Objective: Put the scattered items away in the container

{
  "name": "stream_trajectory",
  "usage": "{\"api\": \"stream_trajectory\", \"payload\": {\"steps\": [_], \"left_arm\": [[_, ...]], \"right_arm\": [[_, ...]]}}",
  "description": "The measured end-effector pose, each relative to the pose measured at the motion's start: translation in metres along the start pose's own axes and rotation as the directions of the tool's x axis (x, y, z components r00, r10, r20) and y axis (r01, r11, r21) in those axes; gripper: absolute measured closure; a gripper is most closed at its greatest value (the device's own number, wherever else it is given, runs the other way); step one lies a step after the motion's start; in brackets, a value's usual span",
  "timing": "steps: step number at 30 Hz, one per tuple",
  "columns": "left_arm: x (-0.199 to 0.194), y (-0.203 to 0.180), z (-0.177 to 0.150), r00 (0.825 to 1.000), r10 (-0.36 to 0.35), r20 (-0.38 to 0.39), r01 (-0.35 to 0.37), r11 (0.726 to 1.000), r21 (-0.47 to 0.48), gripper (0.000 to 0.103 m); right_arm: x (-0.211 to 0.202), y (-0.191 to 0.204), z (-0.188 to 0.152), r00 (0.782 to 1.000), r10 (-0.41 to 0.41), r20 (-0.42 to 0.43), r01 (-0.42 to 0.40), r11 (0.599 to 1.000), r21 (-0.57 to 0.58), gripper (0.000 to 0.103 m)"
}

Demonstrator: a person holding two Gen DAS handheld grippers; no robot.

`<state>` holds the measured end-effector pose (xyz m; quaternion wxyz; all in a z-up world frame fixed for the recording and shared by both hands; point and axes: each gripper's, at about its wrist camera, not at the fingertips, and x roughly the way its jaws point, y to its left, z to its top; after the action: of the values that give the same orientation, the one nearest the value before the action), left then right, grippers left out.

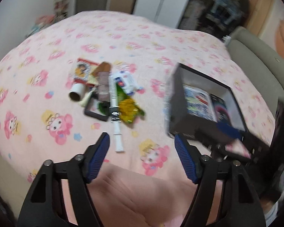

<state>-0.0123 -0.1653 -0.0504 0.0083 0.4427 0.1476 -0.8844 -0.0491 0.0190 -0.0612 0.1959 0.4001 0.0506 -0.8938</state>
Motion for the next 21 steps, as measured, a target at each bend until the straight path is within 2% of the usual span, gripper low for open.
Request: {"api": "stream_trajectory", "payload": {"steps": [1,3,4,7,12,14,17,21], "left_arm": [[0.009,0.005,0.007,1.0,0.012,-0.011,-0.012,1.0,-0.027,0.047],[0.024,0.021,0.016,1.0,0.011,-0.028,-0.013,0.995,-0.096,0.053],[0.034,0.031,0.02,0.999,-0.009,-0.038,0.004,0.99,-0.144,0.061],[0.061,0.051,0.02,0.994,-0.068,-0.09,0.042,0.964,-0.261,0.064],[0.092,0.059,0.028,0.991,-0.024,-0.134,-0.008,0.973,-0.232,0.065],[0.108,0.064,0.035,0.984,-0.007,-0.176,-0.035,0.971,-0.236,0.067],[0.135,0.073,0.044,0.973,-0.038,-0.228,-0.027,0.961,-0.274,0.07],[0.161,0.075,0.05,0.969,-0.067,-0.236,-0.006,0.956,-0.293,0.07]], "right_arm": [[0.009,0.002,0.001,1.0,0.001,-0.017,-0.001,1.0,0.0,0.055],[0.023,0.007,0.004,0.999,0.023,-0.038,-0.023,1.0,0.003,0.056],[0.027,0.009,0.007,0.998,0.044,-0.039,-0.044,0.999,0.005,0.057],[0.046,0.025,0.017,0.995,0.072,-0.065,-0.074,0.997,-0.03,0.06],[0.086,0.047,0.018,0.981,0.122,-0.15,-0.131,0.99,-0.054,0.06],[0.102,0.054,0.017,0.974,0.131,-0.184,-0.144,0.988,-0.056,0.06],[0.125,0.059,0.017,0.967,0.115,-0.226,-0.129,0.99,-0.049,0.06],[0.146,0.057,0.027,0.971,0.079,-0.228,-0.087,0.996,-0.024,0.06]]}}
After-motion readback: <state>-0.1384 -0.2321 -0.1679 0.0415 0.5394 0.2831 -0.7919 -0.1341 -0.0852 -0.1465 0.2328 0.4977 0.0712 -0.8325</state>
